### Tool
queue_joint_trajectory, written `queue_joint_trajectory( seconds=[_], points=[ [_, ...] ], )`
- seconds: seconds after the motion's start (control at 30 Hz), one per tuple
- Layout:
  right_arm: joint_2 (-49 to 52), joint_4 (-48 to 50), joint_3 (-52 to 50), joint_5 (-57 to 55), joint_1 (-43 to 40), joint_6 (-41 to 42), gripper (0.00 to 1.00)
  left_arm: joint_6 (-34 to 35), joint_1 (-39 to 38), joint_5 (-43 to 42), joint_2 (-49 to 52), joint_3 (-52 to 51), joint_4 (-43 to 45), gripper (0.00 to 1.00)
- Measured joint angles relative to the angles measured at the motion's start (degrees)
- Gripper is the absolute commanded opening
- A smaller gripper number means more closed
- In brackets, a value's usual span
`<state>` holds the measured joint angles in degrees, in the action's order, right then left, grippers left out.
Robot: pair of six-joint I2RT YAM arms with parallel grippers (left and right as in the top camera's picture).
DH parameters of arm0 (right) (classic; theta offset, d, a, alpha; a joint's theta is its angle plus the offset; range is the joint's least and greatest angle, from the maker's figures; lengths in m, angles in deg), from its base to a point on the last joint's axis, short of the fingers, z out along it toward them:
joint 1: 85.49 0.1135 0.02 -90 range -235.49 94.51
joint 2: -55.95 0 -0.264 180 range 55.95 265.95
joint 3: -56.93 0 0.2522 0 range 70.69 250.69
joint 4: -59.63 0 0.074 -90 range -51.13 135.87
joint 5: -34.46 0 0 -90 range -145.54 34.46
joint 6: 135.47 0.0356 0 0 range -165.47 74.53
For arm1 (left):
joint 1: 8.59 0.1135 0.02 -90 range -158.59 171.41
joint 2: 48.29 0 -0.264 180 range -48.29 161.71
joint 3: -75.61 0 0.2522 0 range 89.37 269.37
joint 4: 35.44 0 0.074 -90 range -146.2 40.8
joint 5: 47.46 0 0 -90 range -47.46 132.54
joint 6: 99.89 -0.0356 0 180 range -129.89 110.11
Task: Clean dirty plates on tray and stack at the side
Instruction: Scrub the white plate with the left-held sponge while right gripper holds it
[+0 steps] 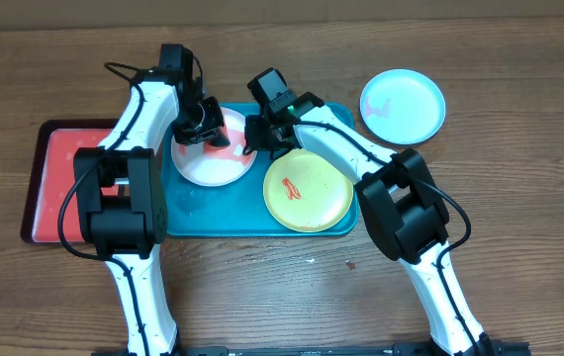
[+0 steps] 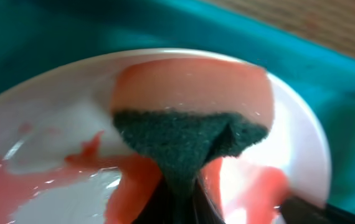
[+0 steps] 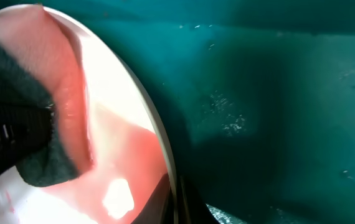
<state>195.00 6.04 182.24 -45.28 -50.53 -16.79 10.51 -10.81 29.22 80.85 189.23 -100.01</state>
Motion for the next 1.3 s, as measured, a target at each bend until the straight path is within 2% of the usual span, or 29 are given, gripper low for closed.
queue_joint_trajectory(
  seconds=[0.2,0.5,0.77,0.93,1.13,1.3],
  points=[
    [0.0,0.0,0.0,0.1,0.1,0.0,0.04,0.0,2.7,4.7,0.0,0.5,-3.3,0.04],
    [0.0,0.3,0.0,0.3,0.4,0.0,0.04,0.0,6.9,6.1,0.0,0.6,-2.2,0.04],
    [0.0,0.4,0.0,0.3,0.4,0.0,0.04,0.0,7.9,-3.1,0.2,0.6,-2.9,0.04],
    [0.0,0.3,0.0,0.3,0.4,0.0,0.04,0.0,4.3,-9.1,0.4,0.6,-2.2,0.04],
    [0.0,0.1,0.0,0.2,0.4,0.0,0.04,-0.8,0.3,-10.7,0.5,0.6,-2.0,0.04],
    [0.0,0.2,0.0,0.2,0.4,-0.2,0.04,-1.1,2.1,-10.1,0.5,0.7,-5.0,0.04]
  ],
)
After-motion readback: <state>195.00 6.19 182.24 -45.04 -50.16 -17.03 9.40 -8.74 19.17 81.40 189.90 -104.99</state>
